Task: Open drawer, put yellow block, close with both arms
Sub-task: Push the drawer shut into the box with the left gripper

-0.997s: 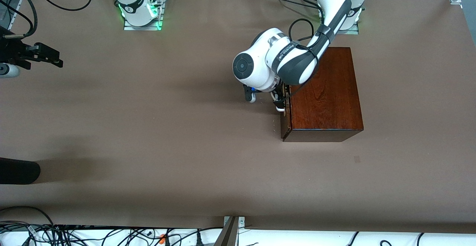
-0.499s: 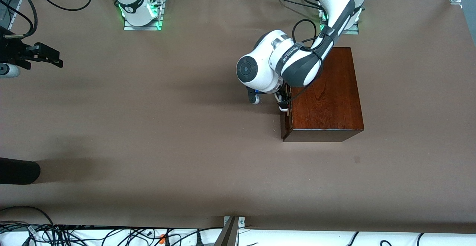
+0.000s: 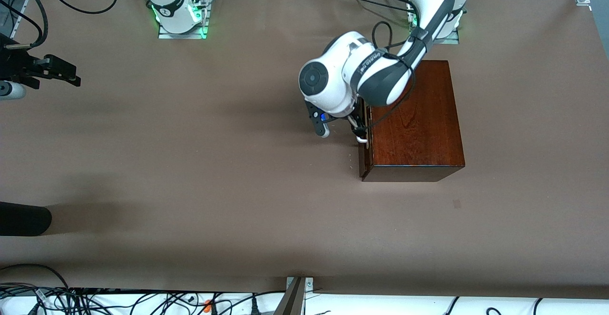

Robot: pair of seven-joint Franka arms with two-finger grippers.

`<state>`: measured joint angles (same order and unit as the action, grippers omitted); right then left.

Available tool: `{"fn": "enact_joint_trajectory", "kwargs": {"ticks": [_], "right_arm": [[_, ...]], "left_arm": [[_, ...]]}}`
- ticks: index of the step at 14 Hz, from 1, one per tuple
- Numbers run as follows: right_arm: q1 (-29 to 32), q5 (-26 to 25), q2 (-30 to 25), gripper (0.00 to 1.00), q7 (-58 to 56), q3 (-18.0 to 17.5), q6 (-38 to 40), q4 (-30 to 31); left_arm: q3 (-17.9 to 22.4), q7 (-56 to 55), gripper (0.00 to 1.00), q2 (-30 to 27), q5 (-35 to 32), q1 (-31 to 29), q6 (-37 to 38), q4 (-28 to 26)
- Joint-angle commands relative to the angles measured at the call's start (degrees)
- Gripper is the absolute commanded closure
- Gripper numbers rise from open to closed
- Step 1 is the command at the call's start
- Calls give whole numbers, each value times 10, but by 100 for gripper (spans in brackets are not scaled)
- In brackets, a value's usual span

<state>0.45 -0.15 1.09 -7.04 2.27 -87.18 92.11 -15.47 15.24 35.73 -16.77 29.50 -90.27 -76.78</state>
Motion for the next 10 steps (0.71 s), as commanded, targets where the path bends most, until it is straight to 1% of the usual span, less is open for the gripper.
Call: {"fn": "enact_joint_trajectory", "kwargs": {"ticks": [1, 4, 7, 9, 10], "right_arm": [[-2, -4, 2, 0, 2, -1, 11, -11], [-2, -4, 2, 0, 2, -1, 11, -11], [-2, -4, 2, 0, 2, -1, 11, -11], [-2, -4, 2, 0, 1, -1, 11, -11], [-2, -4, 2, 0, 1, -1, 11, -11]], "left_arm": [[3, -98, 0, -20, 38, -4, 8, 50], [10, -147, 0, -64, 41, -13, 8, 60], [9, -217, 0, -109, 53, -70, 24, 68], [4, -220, 0, -140, 69, -122, 43, 67], [5, -222, 0, -156, 81, -138, 45, 66]]}}
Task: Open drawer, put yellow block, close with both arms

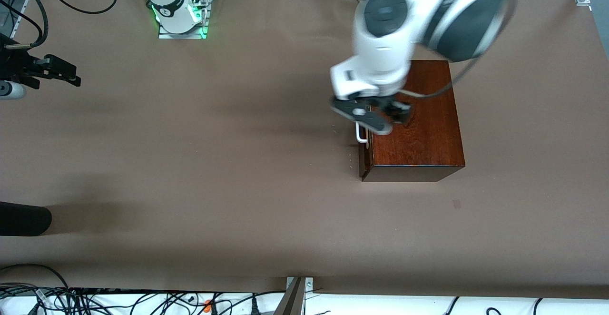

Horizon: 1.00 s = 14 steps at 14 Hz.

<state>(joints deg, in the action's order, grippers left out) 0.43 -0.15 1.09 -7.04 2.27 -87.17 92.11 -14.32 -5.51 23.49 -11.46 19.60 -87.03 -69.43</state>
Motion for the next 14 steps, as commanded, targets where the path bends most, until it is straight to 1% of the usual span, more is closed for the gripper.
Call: {"fn": "enact_joint_trajectory", "kwargs": {"ticks": [1, 3, 5, 6, 8, 9, 11, 12, 14], "right_arm": [[-2, -4, 2, 0, 1, -1, 11, -11], [-2, -4, 2, 0, 1, -1, 11, -11], [-2, -4, 2, 0, 1, -1, 11, -11], [-2, -4, 1, 0, 1, -1, 12, -11], [-2, -5, 2, 0, 1, 0, 11, -11], [-2, -4, 2, 0, 1, -1, 11, -11], [-1, -5, 1, 0, -3, 0, 12, -11], [-1, -5, 1, 0, -1, 1, 12, -11], [-1, -5, 1, 0, -3, 2, 11, -11]], "left_arm": [[-3, -13, 0, -48, 39, -51, 26, -10], [4, -14, 0, -70, 42, -64, 62, -9], [52, -18, 0, -92, 52, -64, 98, -14], [79, -16, 0, -106, 72, -65, 110, -21], [123, -12, 0, -135, 94, -68, 113, -49], [135, -10, 0, -145, 108, -83, 110, -63], [135, -10, 0, -164, 115, -113, 97, -90], [136, -10, 0, -175, 115, -119, 88, -106], [134, -9, 0, -212, 115, -132, 54, -165]]}}
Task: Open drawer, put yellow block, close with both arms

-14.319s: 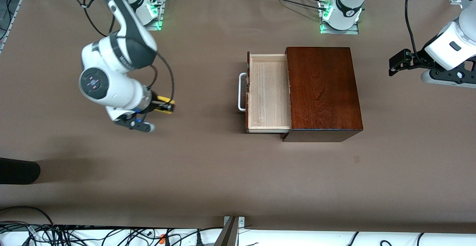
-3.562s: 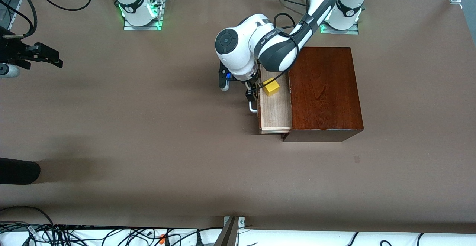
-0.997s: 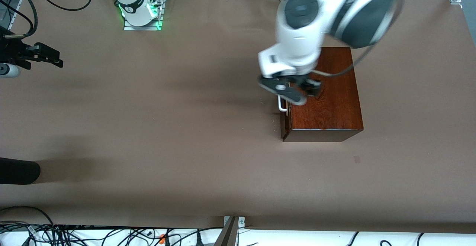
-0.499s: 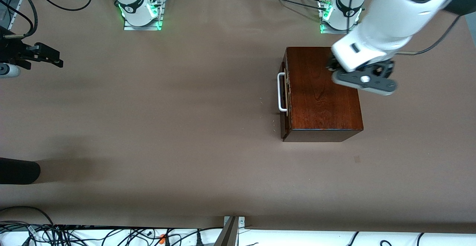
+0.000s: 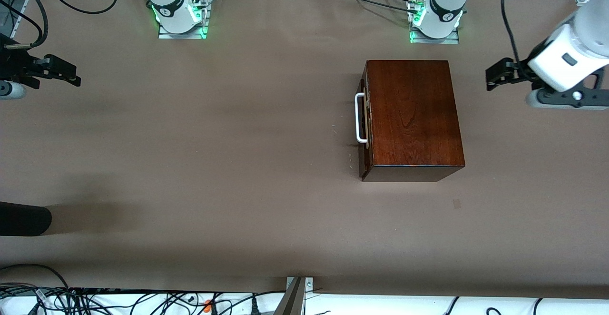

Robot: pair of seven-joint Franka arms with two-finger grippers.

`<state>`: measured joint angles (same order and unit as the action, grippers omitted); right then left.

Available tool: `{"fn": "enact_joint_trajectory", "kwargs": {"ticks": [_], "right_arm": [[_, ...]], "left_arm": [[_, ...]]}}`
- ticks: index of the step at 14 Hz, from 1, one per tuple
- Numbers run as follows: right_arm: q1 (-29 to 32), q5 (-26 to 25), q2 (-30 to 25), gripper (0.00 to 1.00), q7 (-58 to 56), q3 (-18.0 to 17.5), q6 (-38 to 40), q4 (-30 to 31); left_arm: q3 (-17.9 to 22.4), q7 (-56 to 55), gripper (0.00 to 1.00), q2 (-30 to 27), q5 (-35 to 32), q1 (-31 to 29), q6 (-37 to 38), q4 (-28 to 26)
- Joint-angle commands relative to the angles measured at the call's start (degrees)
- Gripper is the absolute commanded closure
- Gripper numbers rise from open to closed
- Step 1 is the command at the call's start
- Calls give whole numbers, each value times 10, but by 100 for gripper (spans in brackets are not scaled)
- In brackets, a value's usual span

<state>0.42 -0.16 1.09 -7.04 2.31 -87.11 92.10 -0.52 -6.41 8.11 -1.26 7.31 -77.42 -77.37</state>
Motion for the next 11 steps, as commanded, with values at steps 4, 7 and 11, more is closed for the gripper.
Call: {"fn": "enact_joint_trajectory", "kwargs": {"ticks": [4, 7, 11], "right_arm": [[-1, -5, 1, 0, -10, 1, 11, -11], [-1, -5, 1, 0, -10, 0, 11, -12], [-1, -5, 1, 0, -10, 0, 11, -12]], "left_arm": [[-2, 40, 0, -101, 18, -26, -76, -148], [-4, 38, 0, -99, 18, -30, -75, -146], [-4, 35, 0, -96, 18, -30, -77, -144]]}}
